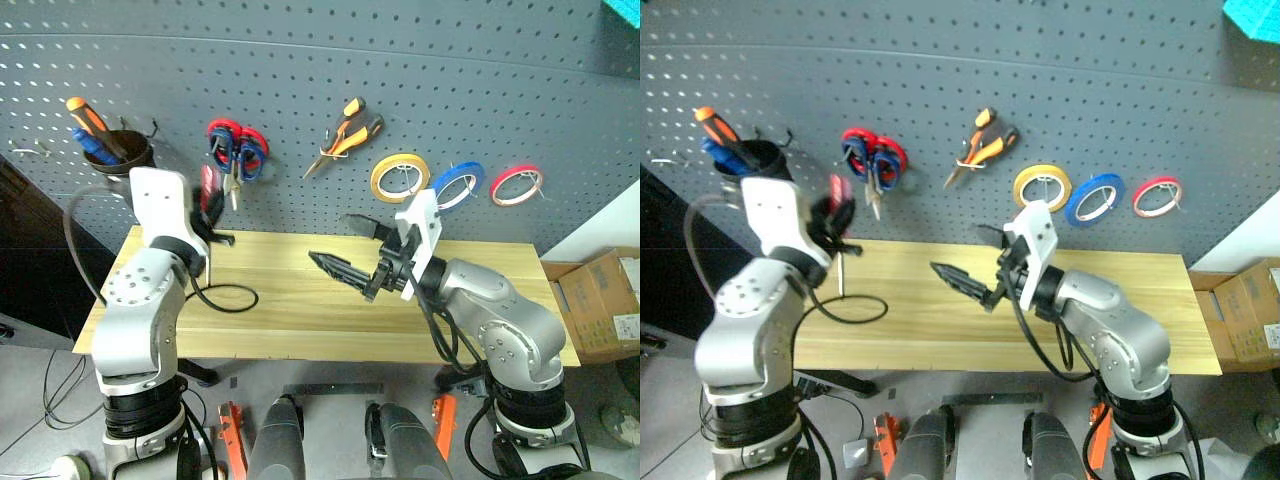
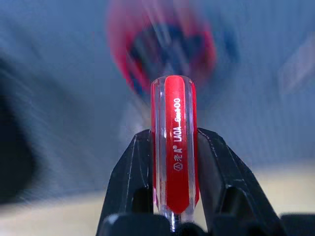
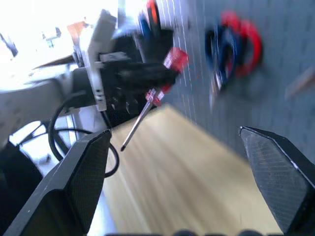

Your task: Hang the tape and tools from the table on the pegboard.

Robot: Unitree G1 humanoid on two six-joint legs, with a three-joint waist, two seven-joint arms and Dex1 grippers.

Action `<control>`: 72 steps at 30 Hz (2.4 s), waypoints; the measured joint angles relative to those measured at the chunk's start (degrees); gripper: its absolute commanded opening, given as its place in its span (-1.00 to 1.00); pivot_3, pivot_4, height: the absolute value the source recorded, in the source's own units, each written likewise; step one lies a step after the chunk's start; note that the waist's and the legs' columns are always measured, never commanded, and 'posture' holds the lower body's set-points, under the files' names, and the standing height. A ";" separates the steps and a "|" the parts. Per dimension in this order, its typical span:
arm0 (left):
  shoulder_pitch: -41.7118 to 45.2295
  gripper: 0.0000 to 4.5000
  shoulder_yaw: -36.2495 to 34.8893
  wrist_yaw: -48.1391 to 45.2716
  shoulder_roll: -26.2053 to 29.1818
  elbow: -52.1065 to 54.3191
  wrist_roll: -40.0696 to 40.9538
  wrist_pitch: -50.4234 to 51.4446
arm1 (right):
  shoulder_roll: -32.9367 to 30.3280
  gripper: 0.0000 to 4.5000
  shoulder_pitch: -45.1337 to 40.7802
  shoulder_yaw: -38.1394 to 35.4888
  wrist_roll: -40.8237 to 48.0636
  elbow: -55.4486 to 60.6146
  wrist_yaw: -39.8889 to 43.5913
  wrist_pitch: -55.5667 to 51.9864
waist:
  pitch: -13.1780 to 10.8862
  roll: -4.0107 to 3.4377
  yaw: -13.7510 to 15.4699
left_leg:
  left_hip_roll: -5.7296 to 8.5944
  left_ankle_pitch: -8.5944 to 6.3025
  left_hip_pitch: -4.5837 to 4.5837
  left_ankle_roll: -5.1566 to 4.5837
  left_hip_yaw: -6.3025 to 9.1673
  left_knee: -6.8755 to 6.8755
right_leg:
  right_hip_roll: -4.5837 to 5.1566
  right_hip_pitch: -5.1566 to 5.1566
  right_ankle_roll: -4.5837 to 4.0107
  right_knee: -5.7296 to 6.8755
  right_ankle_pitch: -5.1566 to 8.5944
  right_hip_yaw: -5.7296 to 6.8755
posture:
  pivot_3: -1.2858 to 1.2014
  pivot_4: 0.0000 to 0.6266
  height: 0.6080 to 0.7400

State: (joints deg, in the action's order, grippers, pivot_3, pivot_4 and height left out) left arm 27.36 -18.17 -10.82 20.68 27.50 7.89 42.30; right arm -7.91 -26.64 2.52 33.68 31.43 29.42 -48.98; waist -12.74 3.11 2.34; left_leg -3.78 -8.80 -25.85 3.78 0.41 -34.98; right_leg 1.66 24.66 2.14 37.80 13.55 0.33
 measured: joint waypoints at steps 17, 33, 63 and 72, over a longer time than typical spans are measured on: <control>34.26 -0.62 -1.38 -4.29 14.51 -61.26 -1.45 -40.12 | 9.18 1.00 -13.93 3.80 -9.90 -23.83 -5.76 19.65 | 4.96 -0.34 2.38 | -0.13 0.15 0.91 0.16 0.28 0.28 | -0.32 -1.09 -0.28 -0.94 -0.68 0.16 | 0.19 -0.95 1.00; 34.87 -0.62 -2.53 -3.41 13.34 -95.64 -0.24 -55.64 | 7.92 1.00 -12.21 3.02 -13.39 -23.63 -10.40 23.35 | 5.09 -0.23 0.58 | -0.23 0.14 0.81 0.17 0.14 0.39 | -0.34 -0.87 -0.45 -0.75 -0.77 0.08 | 0.11 -0.81 1.00; 17.22 0.99 7.72 -0.99 2.57 -27.93 8.28 -27.75 | -5.99 1.00 -4.86 -1.46 -11.07 -2.00 -12.33 12.02 | 5.27 -0.36 -0.74 | -0.38 0.15 1.01 0.15 0.05 0.13 | -0.46 -1.17 -0.49 -0.72 -0.77 -0.07 | 0.08 -0.83 1.00; -7.57 0.99 15.48 7.86 -12.96 -14.39 10.87 -9.68 | -2.41 1.00 16.61 -4.67 -19.99 2.42 -27.18 8.20 | 6.38 -1.11 -3.37 | -0.33 0.13 2.00 0.10 -0.51 0.12 | -0.63 -1.49 -0.56 -0.55 -0.47 -1.03 | 0.03 -0.85 1.00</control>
State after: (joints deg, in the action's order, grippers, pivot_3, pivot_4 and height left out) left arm 19.79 -2.69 -2.96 7.72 13.11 18.76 32.62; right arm -10.32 -10.03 -2.14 13.69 33.85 2.24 -40.79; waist -6.36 2.00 -1.03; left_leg -4.11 -8.67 -23.84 3.88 -0.10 -34.86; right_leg 1.03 23.17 1.57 37.25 13.08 -0.69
